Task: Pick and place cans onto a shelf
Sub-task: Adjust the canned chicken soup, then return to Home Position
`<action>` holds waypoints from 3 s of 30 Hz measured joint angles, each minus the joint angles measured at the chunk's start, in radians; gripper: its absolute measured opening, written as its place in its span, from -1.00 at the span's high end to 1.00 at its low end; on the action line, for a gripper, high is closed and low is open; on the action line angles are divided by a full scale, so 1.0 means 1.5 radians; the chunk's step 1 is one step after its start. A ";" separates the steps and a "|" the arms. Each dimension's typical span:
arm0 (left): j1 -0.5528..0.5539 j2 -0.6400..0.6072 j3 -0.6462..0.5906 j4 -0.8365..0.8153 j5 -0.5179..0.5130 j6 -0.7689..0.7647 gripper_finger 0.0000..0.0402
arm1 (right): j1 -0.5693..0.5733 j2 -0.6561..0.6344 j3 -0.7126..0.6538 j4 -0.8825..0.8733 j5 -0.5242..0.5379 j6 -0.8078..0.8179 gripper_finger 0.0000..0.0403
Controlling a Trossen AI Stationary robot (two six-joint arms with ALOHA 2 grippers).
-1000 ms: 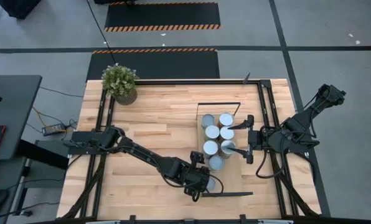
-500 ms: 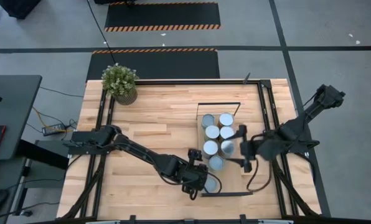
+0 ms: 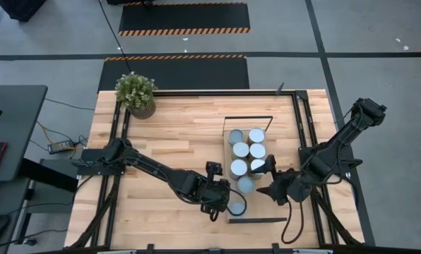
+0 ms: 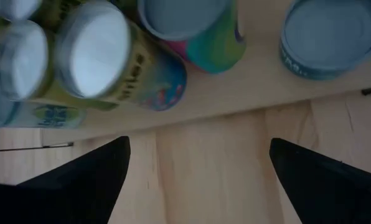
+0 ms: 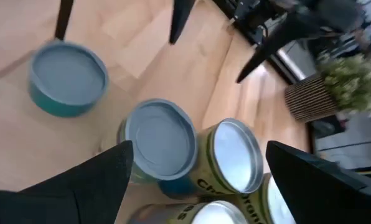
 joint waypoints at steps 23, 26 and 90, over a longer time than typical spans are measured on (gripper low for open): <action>0.000 -0.043 -0.001 0.009 -0.013 -0.034 -0.95 | 0.014 0.157 0.000 0.068 0.128 -0.180 -0.86; 0.000 -0.043 -0.001 0.006 -0.013 -0.034 -0.95 | 0.004 0.168 0.000 0.102 0.128 -0.209 -0.86; 0.049 -0.647 -0.762 0.677 -0.070 0.035 -0.95 | 0.096 -0.548 -0.320 0.344 0.056 -0.045 -0.85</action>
